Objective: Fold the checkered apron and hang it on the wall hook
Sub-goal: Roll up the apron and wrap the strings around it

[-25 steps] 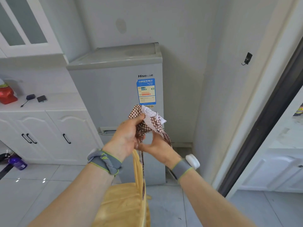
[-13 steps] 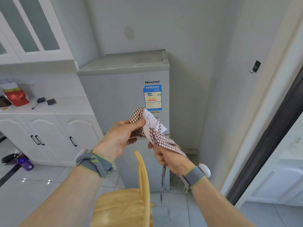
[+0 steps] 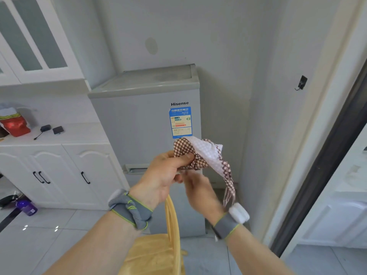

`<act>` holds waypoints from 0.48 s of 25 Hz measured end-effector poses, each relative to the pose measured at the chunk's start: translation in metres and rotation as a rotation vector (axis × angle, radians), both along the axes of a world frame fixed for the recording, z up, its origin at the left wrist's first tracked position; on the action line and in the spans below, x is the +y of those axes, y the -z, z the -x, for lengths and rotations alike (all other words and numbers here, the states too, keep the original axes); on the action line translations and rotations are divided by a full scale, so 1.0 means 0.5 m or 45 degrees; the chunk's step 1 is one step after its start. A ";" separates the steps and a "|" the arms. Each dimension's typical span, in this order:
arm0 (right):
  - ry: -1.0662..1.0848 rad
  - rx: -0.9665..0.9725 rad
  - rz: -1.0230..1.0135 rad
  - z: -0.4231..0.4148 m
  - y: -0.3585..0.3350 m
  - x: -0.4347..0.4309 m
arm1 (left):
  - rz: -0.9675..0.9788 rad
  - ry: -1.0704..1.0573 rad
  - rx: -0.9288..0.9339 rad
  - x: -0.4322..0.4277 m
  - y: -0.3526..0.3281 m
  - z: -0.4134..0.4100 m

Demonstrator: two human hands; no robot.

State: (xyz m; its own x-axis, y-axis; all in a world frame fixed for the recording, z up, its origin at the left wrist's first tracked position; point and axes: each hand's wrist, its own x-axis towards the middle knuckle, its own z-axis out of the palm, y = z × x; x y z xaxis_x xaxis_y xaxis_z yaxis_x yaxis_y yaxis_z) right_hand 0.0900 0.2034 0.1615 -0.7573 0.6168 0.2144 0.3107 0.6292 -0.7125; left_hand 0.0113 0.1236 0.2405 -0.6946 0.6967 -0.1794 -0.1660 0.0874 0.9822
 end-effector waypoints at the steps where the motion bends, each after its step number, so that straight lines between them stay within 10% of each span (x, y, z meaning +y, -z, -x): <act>1: -0.111 0.007 -0.138 -0.007 0.001 -0.023 | 0.020 -0.103 0.184 0.007 0.003 0.003; 4: -0.217 -0.171 -0.412 -0.056 -0.047 -0.043 | 0.225 -0.181 0.581 0.001 0.017 0.009; 9: -0.234 -0.471 -0.506 -0.136 -0.155 0.001 | 0.200 -0.170 0.364 -0.033 0.018 0.038; 12: -0.361 -0.551 -0.821 -0.131 -0.198 -0.025 | 0.463 -0.203 0.930 -0.023 0.039 0.031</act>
